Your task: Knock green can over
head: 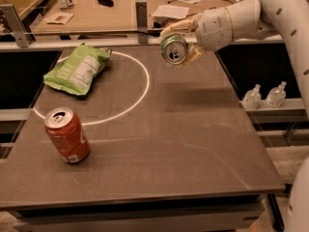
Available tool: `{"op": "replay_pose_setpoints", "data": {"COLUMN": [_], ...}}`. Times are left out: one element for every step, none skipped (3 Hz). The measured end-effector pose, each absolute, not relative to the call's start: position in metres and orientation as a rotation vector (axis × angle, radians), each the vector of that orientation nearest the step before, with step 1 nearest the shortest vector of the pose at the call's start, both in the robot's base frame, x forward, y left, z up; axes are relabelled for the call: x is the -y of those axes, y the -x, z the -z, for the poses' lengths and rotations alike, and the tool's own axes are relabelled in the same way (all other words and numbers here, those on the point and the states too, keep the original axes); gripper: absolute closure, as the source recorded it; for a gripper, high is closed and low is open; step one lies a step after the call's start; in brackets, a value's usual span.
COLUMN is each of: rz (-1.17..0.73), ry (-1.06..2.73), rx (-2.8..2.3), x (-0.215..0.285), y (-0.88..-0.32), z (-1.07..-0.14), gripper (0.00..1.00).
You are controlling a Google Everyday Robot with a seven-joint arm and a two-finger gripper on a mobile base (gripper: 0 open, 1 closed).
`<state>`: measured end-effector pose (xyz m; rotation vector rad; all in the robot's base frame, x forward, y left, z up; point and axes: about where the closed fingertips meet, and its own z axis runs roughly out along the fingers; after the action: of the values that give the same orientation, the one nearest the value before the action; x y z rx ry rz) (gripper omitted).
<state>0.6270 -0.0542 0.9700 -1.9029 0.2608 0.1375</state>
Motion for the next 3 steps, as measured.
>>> {"op": "replay_pose_setpoints", "data": {"rz": [-0.247,-0.288,-0.236], "ry": [2.078,2.216,2.283], "rx": [-0.259,-0.331,-0.443], "x": [0.059,0.072,0.088], "y": [-0.608,-0.592,-0.58], "z": [-0.948,-0.93,-0.921], "gripper": [1.0,1.0,1.0]}}
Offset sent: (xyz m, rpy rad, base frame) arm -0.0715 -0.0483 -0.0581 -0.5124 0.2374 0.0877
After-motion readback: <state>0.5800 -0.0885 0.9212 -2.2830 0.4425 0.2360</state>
